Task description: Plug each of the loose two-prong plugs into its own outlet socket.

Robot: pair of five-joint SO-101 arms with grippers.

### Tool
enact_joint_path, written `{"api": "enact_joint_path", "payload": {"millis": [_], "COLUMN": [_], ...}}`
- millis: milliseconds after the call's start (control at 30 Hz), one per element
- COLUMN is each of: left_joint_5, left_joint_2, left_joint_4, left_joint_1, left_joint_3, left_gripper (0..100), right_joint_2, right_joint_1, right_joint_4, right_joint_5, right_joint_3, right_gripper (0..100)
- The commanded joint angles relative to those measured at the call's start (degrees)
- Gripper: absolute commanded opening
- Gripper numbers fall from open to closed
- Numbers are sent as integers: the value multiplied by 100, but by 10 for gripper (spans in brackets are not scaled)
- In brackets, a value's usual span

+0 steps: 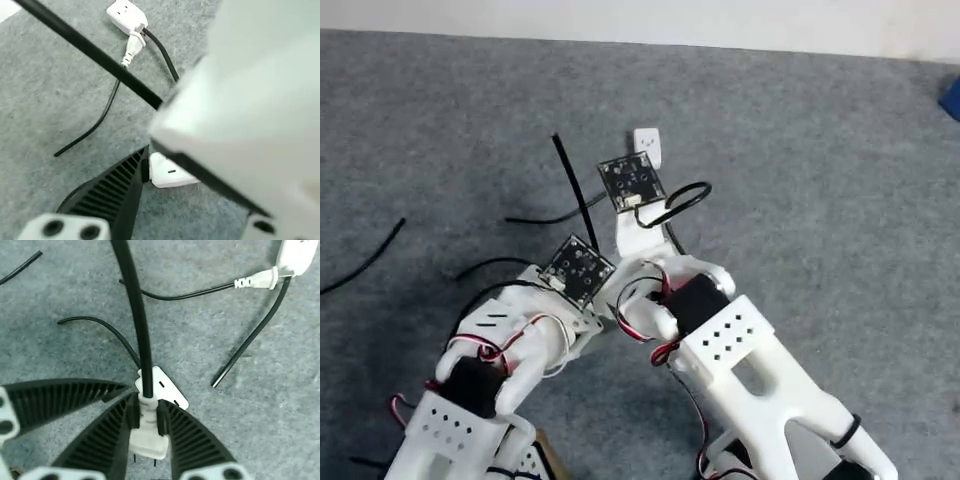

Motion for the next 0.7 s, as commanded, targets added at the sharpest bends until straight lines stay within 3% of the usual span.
{"api": "enact_joint_path", "payload": {"millis": [0,300,667], "left_joint_5": [35,35,26], "left_joint_2": [-40,-40,-40], "left_joint_4": [-149,-149,-149], "left_joint_1": [-57,-277,-321], "left_joint_3": [-22,31,31], "left_gripper": [347,347,347], "right_joint_2": [-198,-198,-189], "right_joint_1": [-48,-22,-4], "right_joint_4": [207,1253,1640], "right_joint_5": [-53,343,730], "right_joint_3": [-409,-1077,-1103], "right_gripper": [5,5,5]}}
